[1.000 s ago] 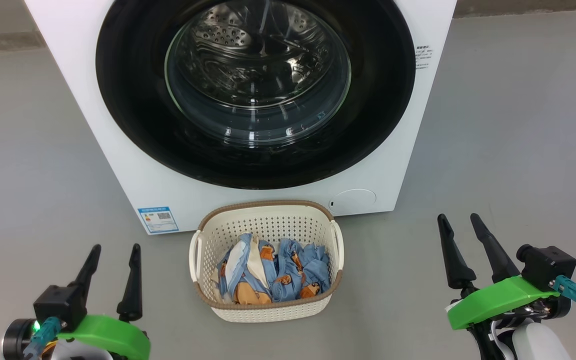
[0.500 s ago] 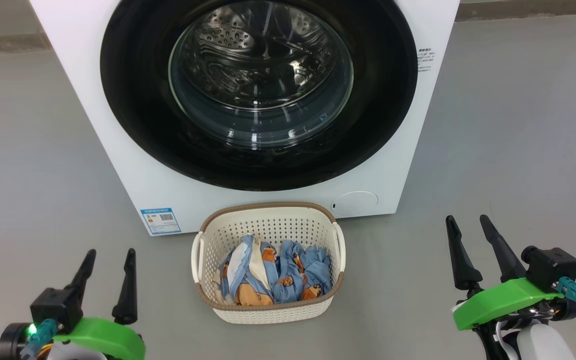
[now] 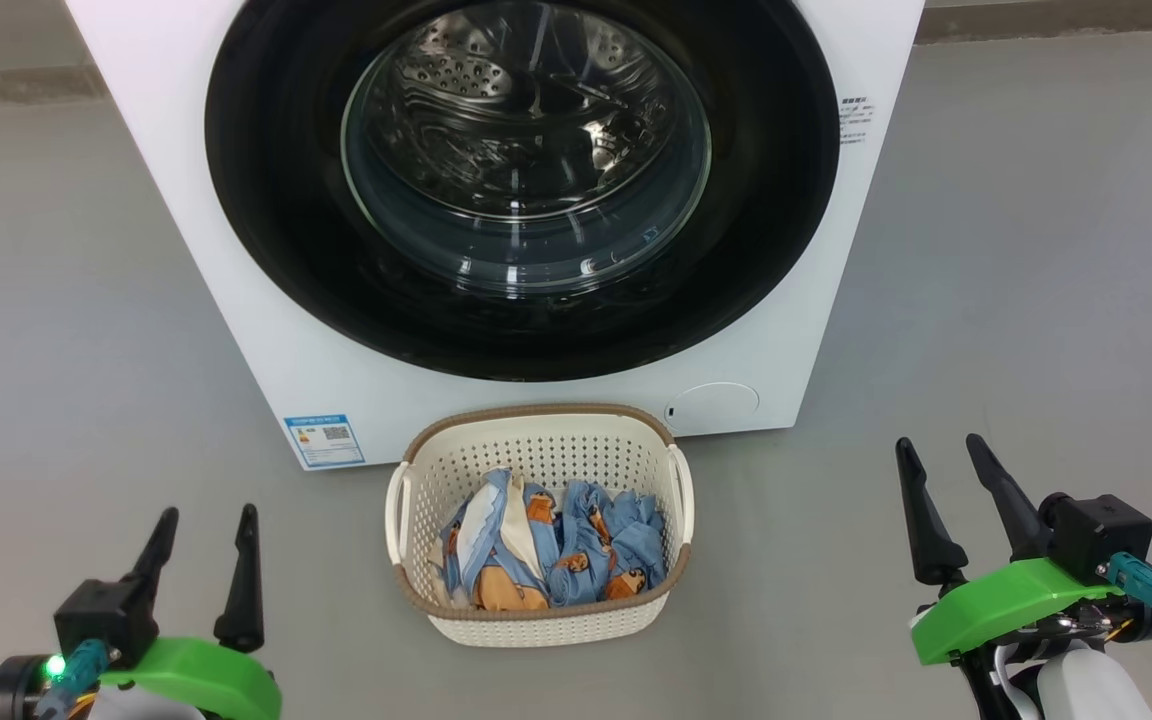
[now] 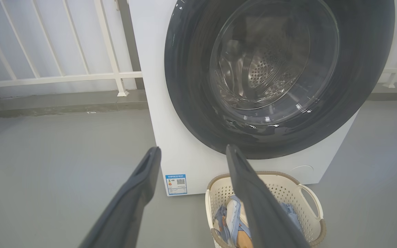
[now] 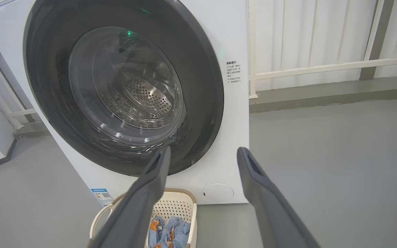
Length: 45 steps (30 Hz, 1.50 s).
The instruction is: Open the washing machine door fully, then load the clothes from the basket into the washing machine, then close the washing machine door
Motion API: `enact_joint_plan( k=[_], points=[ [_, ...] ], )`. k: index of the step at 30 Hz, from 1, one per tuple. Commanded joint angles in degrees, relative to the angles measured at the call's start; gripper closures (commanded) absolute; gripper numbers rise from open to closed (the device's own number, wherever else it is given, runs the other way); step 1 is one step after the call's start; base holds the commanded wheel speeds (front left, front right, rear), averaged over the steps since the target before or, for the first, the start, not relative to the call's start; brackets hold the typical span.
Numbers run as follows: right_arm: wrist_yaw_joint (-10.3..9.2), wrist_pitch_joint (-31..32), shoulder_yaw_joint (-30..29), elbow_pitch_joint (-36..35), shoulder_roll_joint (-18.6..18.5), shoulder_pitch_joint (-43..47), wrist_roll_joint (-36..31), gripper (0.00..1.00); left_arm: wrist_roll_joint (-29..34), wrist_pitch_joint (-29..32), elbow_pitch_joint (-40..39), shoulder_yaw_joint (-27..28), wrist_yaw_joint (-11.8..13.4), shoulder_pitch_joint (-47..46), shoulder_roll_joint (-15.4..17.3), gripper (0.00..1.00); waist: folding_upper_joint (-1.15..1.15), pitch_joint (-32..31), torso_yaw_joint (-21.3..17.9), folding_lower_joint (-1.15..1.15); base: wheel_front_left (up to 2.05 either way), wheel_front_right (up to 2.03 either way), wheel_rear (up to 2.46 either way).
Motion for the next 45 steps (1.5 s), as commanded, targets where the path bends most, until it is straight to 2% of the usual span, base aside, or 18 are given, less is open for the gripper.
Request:
enact_joint_plan(
  k=[1,11,35,45],
  points=[
    [0.09,-0.10,1.35,-1.31,0.21,-1.54,-0.70,0.00,0.41,-0.77,-1.10,2.11,0.45,-3.29,1.44,0.00,0.00,0.02,0.02,0.00,0.00,0.00,0.00],
    [0.09,-0.10,0.85,-1.30,0.24,-1.65,-2.48,0.00,1.09,-0.77,-0.29,2.08,0.64,-3.78,1.60,0.00,0.00,0.38,0.34,0.00,0.00,0.00,0.00],
    [0.09,-0.95,1.01,-0.46,0.24,-1.66,-1.51,0.00,1.34,-0.77,-0.65,2.45,0.23,-3.33,2.06,0.00,0.00,0.00,0.55,0.00,0.01,0.00,-0.01],
    [0.09,-1.33,0.90,-0.22,0.25,-1.32,-1.44,0.00,1.39,-0.77,-0.64,1.88,0.35,-3.02,1.97,0.00,0.00,-0.20,0.51,0.00,0.47,0.47,-0.94]
  ],
)
